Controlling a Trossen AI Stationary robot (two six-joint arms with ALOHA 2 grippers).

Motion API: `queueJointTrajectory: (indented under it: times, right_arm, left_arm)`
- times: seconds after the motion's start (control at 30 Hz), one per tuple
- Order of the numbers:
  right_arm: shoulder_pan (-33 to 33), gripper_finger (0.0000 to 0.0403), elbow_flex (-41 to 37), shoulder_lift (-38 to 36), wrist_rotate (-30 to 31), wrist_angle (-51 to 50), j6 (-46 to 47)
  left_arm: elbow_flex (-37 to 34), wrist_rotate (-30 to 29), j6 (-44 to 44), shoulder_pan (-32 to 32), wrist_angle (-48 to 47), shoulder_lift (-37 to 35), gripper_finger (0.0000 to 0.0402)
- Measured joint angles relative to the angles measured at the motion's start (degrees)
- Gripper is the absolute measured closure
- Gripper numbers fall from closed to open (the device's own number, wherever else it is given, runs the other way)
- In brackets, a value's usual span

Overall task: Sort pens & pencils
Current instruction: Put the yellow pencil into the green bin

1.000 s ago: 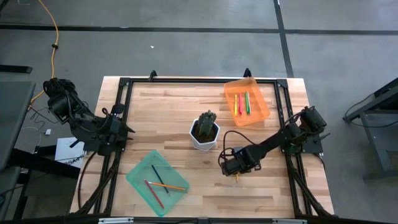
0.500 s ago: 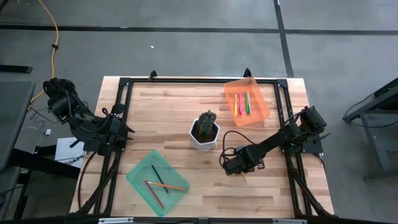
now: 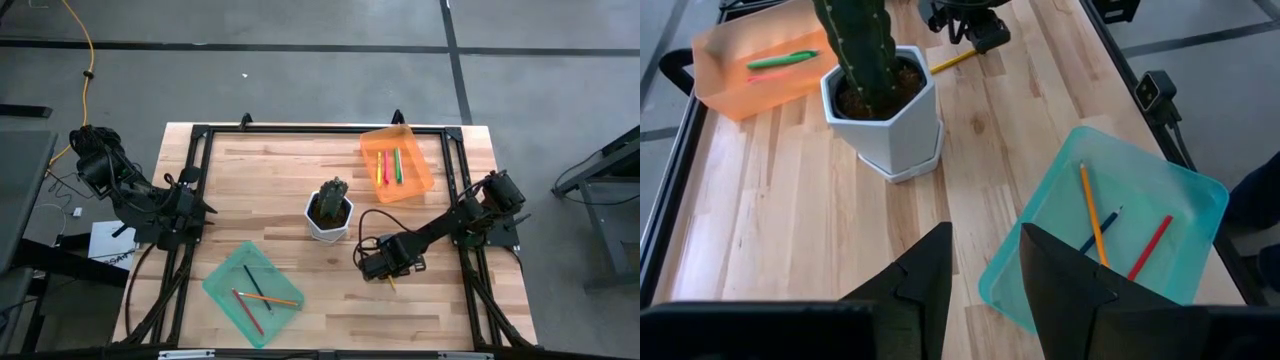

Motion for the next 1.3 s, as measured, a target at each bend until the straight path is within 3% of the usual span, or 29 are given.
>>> queueJointTrajectory:
  times: [0.3,0.73,1.3]
  right_arm:
    - [0.09,0.0294,0.00,0.00,0.79,0.20,-0.09]
    - [0.09,0.0397,0.07,-0.04,1.42,1.86,-1.88]
    - [0.06,0.0392,15.35,0.13,11.47,2.66,-14.27]
  left_arm:
    - [0.00,0.20,-0.38,0.00,0.00,0.02,0.0293]
    - [0.00,0.20,-0.39,0.00,0.00,0.00,0.0293]
    - [0.02,-0.41,-0.53,0.00,0.24,-0.04,0.0293]
